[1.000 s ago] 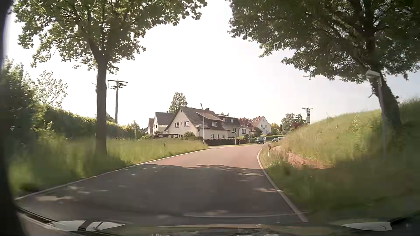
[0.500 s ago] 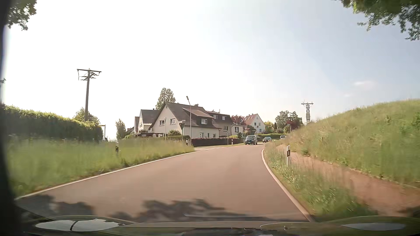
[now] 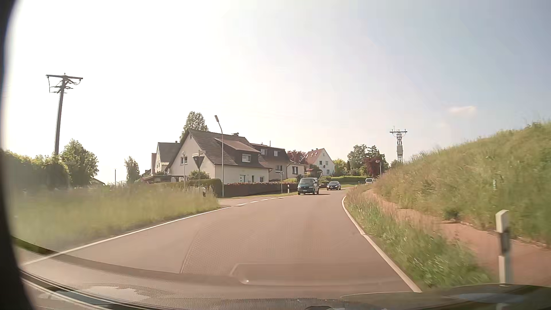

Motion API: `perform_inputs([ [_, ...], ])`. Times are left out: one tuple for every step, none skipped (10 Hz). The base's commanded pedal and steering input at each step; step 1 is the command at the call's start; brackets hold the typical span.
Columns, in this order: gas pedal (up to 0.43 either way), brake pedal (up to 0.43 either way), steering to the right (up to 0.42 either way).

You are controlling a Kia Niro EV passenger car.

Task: Follow the waypoints while adhering to traffic rules and regulations

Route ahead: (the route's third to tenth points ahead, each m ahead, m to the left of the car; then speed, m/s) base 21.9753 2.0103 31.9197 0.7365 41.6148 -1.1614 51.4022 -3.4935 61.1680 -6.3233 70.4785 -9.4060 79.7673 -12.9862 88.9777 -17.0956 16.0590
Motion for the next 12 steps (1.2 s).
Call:
perform_inputs([
  [0.228,0.000,0.034],
  [0.228,0.000,0.034],
  [0.228,0.000,0.033],
  [0.228,0.000,0.033],
  [0.240,0.000,0.032],
  [0.240,0.000,0.031],
  [0.240,0.000,0.031],
  [0.240,0.000,0.029],
  [0.240,0.000,0.028],
  [0.240,0.000,0.026],
  [0.228,0.000,0.024],
  [0.220,0.000,0.022],
])
